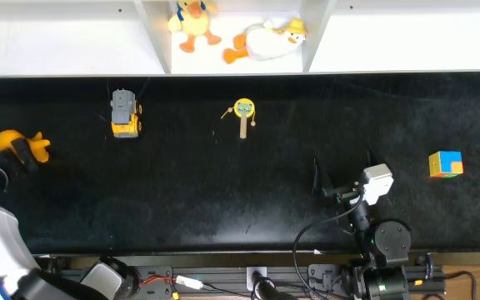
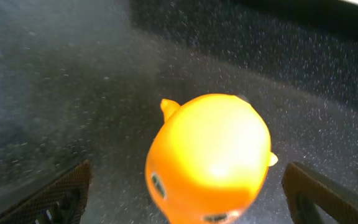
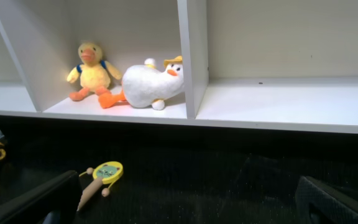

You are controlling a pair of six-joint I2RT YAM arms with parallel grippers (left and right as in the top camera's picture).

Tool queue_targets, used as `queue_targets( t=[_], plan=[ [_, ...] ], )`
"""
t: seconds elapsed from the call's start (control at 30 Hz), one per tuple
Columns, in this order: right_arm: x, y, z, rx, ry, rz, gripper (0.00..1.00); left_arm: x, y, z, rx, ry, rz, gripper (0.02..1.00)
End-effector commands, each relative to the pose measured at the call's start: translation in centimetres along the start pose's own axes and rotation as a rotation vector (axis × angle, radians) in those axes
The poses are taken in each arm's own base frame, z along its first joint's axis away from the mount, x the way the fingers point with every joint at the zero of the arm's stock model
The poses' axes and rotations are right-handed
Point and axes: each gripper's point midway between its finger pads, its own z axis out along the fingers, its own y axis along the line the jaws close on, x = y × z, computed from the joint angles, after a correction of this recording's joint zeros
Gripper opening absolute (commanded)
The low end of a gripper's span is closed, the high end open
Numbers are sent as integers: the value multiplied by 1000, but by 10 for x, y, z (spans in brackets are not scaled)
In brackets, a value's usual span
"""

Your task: Store Toys

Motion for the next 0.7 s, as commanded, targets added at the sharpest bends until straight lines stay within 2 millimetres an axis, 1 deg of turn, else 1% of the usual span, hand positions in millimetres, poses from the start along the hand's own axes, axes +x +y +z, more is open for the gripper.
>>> queue_targets(
  t=[0.03, 0.13, 0.33, 0.5, 0.57, 0.7],
  plan=[
    [4, 1, 0, -3, 1, 4, 996, -12, -3, 8, 47, -35, 37, 996],
    [4, 1, 0, -3, 1, 4, 996, -13, -7, 13, 81, -45, 40, 996],
    [4, 1, 0, -3, 1, 4, 996, -6, -9, 21, 105, -24, 29, 993],
    [4, 1, 0, -3, 1, 4, 996, -4, -11, 23, 115, -14, 25, 890],
    [4, 1, 0, -3, 1, 4, 996, -4, -10, 23, 114, -17, 26, 831],
    [4, 1, 0, -3, 1, 4, 996, -4, -10, 23, 114, -17, 26, 776]
  ],
)
